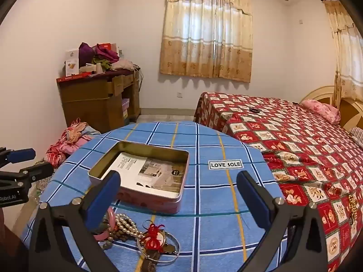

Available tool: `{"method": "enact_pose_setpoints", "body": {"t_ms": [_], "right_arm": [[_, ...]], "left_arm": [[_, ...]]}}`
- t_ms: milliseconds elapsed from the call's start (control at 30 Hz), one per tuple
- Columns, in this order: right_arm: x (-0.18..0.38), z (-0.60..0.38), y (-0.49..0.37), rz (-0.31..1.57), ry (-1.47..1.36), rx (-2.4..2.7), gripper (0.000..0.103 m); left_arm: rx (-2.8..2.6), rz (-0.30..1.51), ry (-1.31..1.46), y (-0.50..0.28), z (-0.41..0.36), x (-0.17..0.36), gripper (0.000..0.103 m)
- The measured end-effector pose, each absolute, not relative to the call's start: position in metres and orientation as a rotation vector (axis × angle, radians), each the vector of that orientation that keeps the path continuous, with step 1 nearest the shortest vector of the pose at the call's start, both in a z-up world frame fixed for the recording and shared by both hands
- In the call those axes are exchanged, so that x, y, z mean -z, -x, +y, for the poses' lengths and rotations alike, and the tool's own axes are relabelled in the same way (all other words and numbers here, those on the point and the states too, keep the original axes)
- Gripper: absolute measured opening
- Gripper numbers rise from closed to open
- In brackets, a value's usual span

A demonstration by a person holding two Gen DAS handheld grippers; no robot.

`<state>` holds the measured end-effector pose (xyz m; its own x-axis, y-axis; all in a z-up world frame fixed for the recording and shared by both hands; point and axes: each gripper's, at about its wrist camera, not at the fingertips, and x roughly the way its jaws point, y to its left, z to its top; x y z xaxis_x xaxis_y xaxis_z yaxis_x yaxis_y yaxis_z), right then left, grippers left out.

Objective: Organize jewelry

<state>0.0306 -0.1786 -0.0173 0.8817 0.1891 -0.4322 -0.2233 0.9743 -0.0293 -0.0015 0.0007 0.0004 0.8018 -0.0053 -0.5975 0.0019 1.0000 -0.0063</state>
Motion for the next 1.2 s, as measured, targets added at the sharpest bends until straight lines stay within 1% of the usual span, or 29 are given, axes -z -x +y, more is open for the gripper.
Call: {"method": "enact_pose_setpoints", "body": {"t_ms": [133, 1200], "right_arm": [[0.018, -0.178, -0.03, 0.452, 0.077, -0.219, 0.103], [0.022, -0.168, -0.027, 0.462, 0.076, -0.222, 0.103]], "left_arm": [[-0.004, 0.66, -0.026, 0.0, -0.003, -0.001, 0.07], [-0.023, 0.645, -0.032, 0.001, -0.001, -0.005, 0.07]]}}
